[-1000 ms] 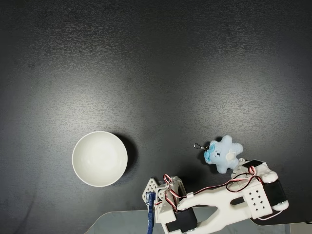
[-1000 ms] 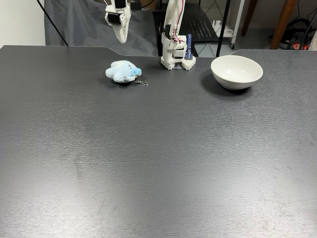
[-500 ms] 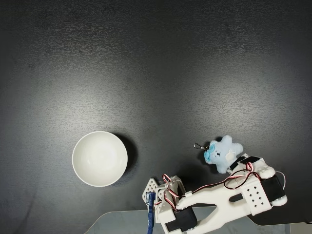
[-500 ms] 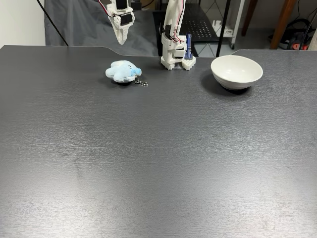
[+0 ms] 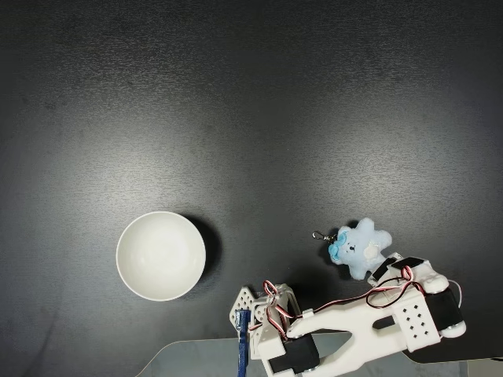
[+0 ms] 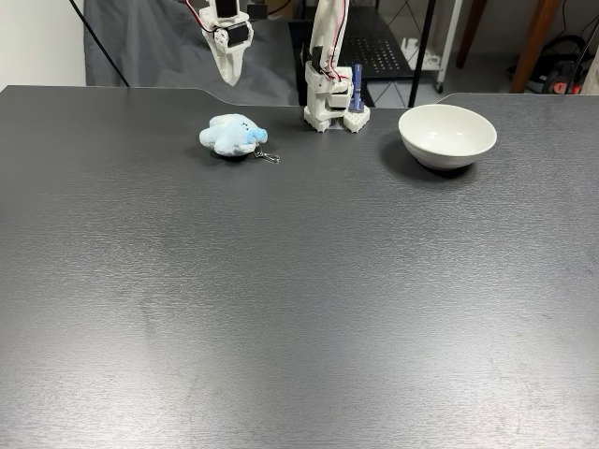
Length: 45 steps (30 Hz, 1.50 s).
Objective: Grasp a skyblue doll and put it in the white bowl.
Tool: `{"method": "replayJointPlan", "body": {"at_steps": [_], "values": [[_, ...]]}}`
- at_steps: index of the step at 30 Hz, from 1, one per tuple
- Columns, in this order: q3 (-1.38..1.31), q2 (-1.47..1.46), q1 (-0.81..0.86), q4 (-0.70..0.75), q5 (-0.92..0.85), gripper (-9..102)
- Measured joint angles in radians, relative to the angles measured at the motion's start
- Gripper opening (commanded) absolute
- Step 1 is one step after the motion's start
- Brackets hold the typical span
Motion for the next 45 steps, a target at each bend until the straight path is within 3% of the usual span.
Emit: {"method": "replayJointPlan", "body": {"at_steps": [5,8,21,26,35,45], "values": [[0.0,0.005,0.003,0.0,0.0,58],[0.0,0.049,0.002,0.0,0.0,65],[0.0,0.089,0.003,0.0,-0.005,65],[0.0,-0.043,0.003,-0.002,-0.012,65],[0.0,-0.195,0.003,-0.242,-0.012,65],[0.0,-0.314,0.003,-0.275,-0.012,65]]}}
